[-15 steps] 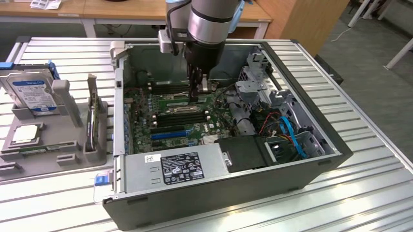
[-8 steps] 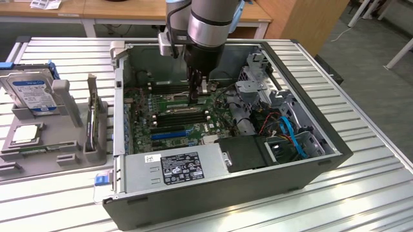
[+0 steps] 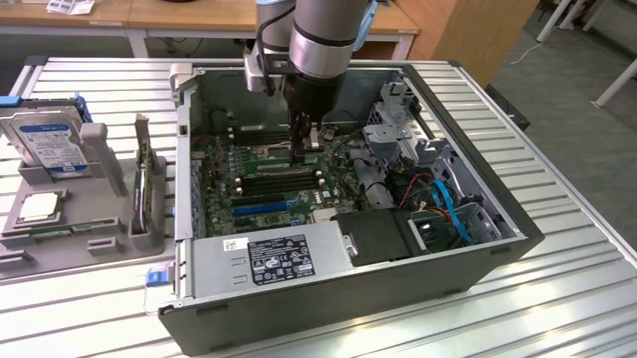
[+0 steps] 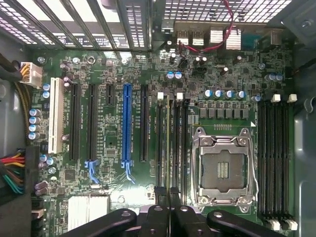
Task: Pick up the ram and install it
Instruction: 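Insert the ram into the slot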
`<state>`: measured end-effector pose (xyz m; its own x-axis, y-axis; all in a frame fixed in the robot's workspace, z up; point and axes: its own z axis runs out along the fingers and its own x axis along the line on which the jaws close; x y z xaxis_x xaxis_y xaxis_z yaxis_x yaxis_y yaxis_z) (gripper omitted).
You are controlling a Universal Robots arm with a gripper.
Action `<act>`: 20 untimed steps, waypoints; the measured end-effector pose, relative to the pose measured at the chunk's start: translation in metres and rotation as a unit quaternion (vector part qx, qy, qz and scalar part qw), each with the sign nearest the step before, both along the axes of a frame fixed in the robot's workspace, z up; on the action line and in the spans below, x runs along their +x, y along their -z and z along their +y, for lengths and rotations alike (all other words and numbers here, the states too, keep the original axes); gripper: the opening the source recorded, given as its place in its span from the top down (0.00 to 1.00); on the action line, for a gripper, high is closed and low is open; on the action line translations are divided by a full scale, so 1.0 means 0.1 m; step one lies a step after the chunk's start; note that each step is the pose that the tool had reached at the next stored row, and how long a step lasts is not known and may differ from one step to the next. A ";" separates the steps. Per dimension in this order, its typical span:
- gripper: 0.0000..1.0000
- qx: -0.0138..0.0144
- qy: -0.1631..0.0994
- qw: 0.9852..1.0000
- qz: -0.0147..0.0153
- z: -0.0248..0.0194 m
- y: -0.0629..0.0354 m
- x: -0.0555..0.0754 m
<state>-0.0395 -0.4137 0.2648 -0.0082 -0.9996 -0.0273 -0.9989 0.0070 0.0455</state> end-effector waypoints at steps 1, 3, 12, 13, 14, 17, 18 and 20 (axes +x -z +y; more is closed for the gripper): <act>0.89 0.000 0.000 1.000 0.000 0.000 0.008 0.00; 0.89 0.000 0.000 1.000 0.000 0.000 0.023 0.00; 0.89 0.000 0.000 1.000 0.000 0.000 0.075 -0.01; 0.89 0.000 0.000 1.000 0.000 0.000 0.080 -0.01; 0.89 0.000 0.000 1.000 0.000 0.000 0.085 -0.01; 0.89 0.000 0.000 1.000 0.000 0.000 0.104 -0.01; 0.89 0.000 0.000 1.000 0.000 0.000 0.110 -0.01; 0.89 0.000 0.000 1.000 0.000 0.000 0.121 -0.01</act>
<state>-0.0404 -0.4137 0.2527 -0.0083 -0.9996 -0.0274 -0.9989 0.0070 0.0454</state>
